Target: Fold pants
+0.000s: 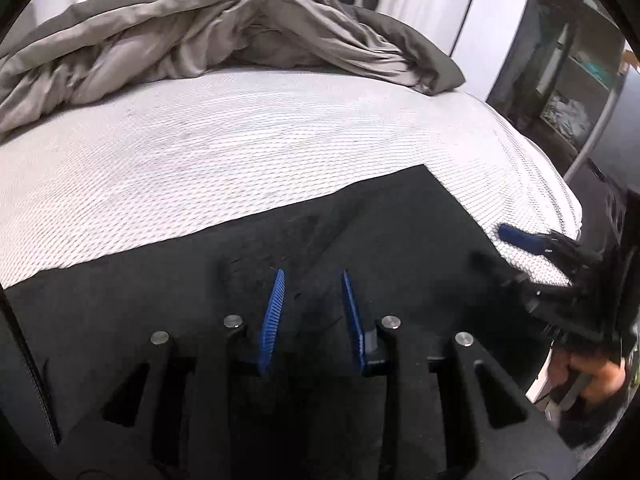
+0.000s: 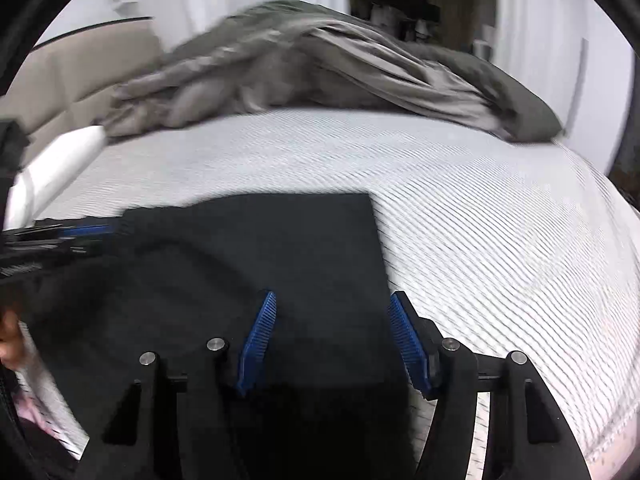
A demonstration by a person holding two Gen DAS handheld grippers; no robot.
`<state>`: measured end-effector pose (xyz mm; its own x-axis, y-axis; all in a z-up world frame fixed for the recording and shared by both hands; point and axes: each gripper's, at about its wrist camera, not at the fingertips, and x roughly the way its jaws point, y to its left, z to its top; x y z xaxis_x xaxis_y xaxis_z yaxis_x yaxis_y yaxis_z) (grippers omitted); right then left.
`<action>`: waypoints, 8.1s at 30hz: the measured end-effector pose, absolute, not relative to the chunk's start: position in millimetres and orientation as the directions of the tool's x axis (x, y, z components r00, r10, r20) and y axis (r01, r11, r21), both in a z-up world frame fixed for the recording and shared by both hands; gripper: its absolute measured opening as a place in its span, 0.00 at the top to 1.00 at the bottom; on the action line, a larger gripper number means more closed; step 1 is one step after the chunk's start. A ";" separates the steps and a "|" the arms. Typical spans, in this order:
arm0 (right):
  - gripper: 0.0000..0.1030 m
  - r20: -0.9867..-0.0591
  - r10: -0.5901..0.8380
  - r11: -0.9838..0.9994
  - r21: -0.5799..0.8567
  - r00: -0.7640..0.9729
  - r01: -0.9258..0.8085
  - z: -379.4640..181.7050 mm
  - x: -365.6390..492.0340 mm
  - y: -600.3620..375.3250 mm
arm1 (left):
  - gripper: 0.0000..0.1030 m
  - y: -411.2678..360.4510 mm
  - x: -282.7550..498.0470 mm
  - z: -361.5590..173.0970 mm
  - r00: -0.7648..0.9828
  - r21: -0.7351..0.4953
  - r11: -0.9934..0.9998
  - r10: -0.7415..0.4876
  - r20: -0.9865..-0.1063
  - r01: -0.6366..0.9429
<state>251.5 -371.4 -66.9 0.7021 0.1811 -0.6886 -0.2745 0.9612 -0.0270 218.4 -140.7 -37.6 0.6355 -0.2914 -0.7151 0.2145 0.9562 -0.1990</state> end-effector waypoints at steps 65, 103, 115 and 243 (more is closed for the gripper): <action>0.21 -0.560 0.497 0.861 0.413 0.663 -0.297 -52.3 195.2 -475.4 | 0.09 104.2 47.1 -23.6 0.726 -0.298 0.899 0.031 -0.687 -0.321; 0.19 -0.502 0.449 0.874 0.420 0.739 -0.246 -35.9 199.3 -501.6 | 0.60 -279.4 119.9 12.5 0.590 -0.273 0.875 -0.474 -0.654 0.400; 0.20 -0.521 0.597 0.787 0.527 0.610 -0.320 -41.8 204.2 -489.6 | 0.21 -215.7 98.2 -23.8 0.691 -0.165 0.951 -0.305 -0.656 0.263; 0.58 -0.728 0.118 0.925 -0.167 0.675 -0.342 -85.9 241.8 -360.5 | 0.38 -144.3 155.6 -87.5 0.590 -0.034 0.939 -0.243 -0.770 0.342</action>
